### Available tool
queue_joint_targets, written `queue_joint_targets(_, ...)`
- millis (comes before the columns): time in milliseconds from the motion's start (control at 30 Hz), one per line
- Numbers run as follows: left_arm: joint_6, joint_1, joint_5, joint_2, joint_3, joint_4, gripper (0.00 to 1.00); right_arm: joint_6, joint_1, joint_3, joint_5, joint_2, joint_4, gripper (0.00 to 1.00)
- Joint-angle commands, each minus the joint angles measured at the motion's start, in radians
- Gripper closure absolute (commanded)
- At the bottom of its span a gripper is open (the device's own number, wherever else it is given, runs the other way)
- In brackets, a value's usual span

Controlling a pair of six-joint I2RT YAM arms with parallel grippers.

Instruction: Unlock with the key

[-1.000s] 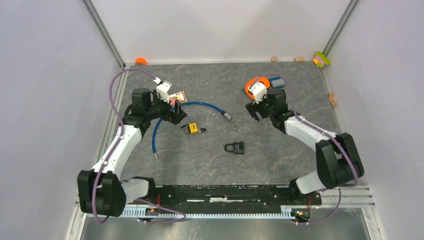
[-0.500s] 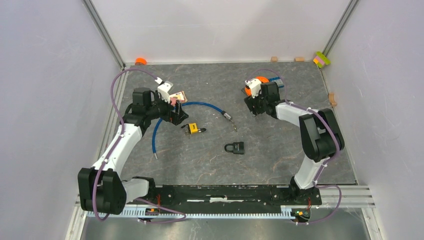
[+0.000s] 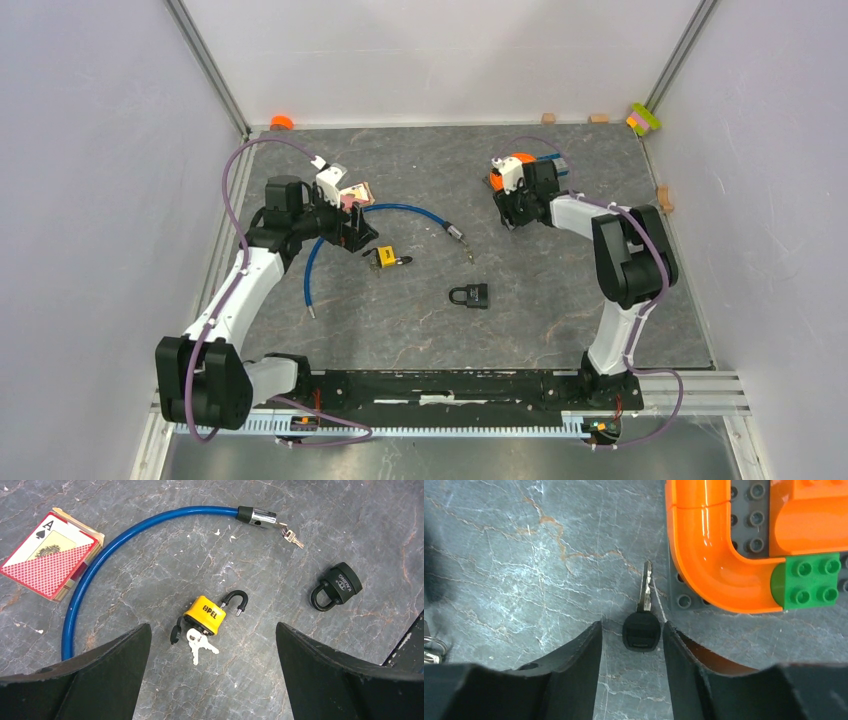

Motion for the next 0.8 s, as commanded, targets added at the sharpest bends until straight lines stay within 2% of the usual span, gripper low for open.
queue_joint_targets(0,0.010,0.003,0.039,-0.026,0.032,0.003,0.00,0.000,-0.003,0.056,-0.042,0.037,-0.045,0.52)
queue_joint_targets(100,0.009,0.003,0.040,-0.033,0.033,0.003,0.00,-0.006,-0.015,0.056,-0.062,0.043,-0.066,0.58)
queue_joint_targets(233,0.009,0.003,0.044,-0.041,0.032,0.002,0.00,-0.007,-0.039,0.046,-0.102,0.045,-0.078,0.59)
queue_joint_targets(300,0.007,0.002,0.044,-0.043,0.032,0.003,0.00,-0.021,-0.046,0.050,-0.127,0.050,-0.095,0.58)
queue_joint_targets(467,0.007,0.003,0.049,-0.043,0.035,0.000,0.00,-0.042,-0.046,0.041,-0.146,0.053,-0.113,0.48)
queue_joint_targets(533,0.007,0.003,0.049,-0.044,0.035,-0.002,0.00,-0.041,-0.045,0.042,-0.149,0.059,-0.112,0.48)
queue_joint_targets(767,0.004,0.003,0.055,-0.043,0.037,-0.004,0.00,-0.041,-0.046,0.067,-0.166,0.083,-0.128,0.61)
